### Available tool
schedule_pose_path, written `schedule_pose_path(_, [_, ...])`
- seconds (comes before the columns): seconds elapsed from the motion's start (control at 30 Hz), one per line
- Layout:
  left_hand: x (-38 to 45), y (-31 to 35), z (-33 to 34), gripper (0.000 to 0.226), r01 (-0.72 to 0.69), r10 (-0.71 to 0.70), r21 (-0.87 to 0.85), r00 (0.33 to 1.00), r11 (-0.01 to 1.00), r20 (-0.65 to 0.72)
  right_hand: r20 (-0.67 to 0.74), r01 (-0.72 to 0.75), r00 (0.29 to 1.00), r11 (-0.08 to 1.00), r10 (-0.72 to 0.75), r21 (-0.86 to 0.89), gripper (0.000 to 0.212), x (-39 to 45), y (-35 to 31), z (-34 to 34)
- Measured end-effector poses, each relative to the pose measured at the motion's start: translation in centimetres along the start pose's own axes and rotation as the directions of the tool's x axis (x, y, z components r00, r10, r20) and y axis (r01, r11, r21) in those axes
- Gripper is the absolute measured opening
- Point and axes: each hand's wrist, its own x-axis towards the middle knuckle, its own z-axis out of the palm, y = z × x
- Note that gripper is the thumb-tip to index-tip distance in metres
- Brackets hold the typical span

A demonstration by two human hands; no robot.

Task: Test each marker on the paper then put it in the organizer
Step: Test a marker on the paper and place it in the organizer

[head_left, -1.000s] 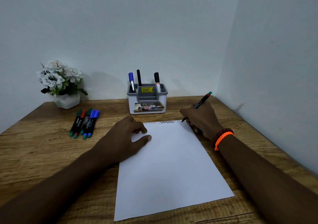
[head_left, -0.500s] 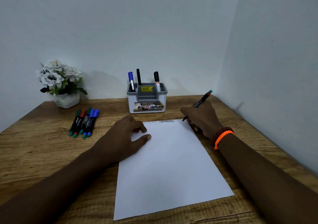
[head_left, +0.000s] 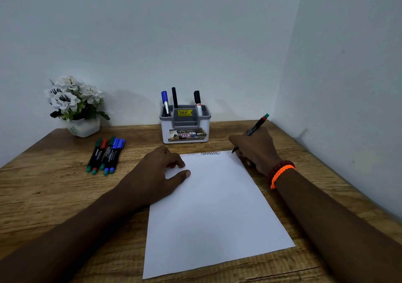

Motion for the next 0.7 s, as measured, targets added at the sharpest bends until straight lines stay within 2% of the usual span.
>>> schedule_pose_path(0.1, [-0.02,0.11,-0.07,0.027,0.001,-0.001,-0.005,1.000,1.000,-0.002,-0.002,0.014,1.000,1.000,-0.014,-0.006,0.020,-0.08,-0.06,-0.09])
schedule_pose_path(0.3, [0.04,0.15,-0.09,0.027,0.010,-0.010,-0.019,1.000,1.000,0.000,-0.030,-0.009,1.000,1.000,0.009,-0.002,0.037,0.06,-0.03,-0.02])
schedule_pose_path(0.7, [-0.02,0.08,-0.09,0.028,0.017,-0.017,-0.017,1.000,1.000,0.000,-0.041,-0.020,0.999,1.000,0.019,-0.008,0.034,0.05,0.13,-0.07])
